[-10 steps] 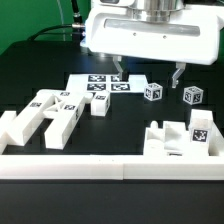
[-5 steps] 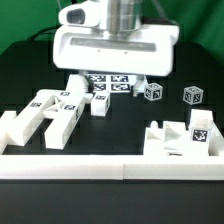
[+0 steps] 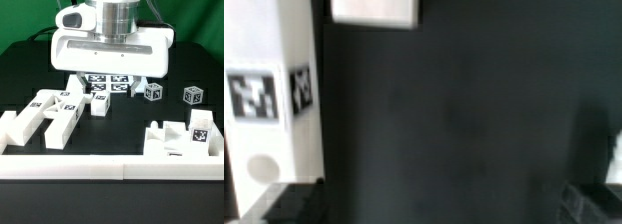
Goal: Assemble chair
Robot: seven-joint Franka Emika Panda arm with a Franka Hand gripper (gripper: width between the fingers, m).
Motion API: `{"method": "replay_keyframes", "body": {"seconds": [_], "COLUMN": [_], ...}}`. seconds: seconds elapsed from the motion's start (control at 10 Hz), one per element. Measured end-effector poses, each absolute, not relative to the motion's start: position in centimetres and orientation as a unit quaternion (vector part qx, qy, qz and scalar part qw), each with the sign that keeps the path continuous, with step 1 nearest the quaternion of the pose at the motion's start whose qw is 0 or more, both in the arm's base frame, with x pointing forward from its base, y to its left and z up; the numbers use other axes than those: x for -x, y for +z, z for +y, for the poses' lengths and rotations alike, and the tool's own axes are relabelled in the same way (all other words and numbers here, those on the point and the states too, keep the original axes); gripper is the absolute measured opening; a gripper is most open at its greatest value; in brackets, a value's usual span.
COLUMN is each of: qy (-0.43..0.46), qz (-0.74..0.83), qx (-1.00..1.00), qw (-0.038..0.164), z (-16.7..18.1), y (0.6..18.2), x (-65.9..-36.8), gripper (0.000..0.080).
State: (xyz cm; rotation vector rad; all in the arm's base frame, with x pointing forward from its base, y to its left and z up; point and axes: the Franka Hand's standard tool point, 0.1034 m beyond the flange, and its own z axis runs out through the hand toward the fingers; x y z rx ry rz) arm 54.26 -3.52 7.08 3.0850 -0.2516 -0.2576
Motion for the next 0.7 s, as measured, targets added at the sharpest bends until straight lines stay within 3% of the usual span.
{"method": "replay_keyframes", "body": {"seconds": [0.3,0.7], "qy": [-0.203,-0.333], "qz": [-0.085,-0.071], "qx": [-0.975,-0.940], "qw": [0.008,0.000], "z": [-5.9,-5.8], "y": [6.6,6.4], "x": [-52.1,-51.3], "gripper": [0.0648,0.0648]}}
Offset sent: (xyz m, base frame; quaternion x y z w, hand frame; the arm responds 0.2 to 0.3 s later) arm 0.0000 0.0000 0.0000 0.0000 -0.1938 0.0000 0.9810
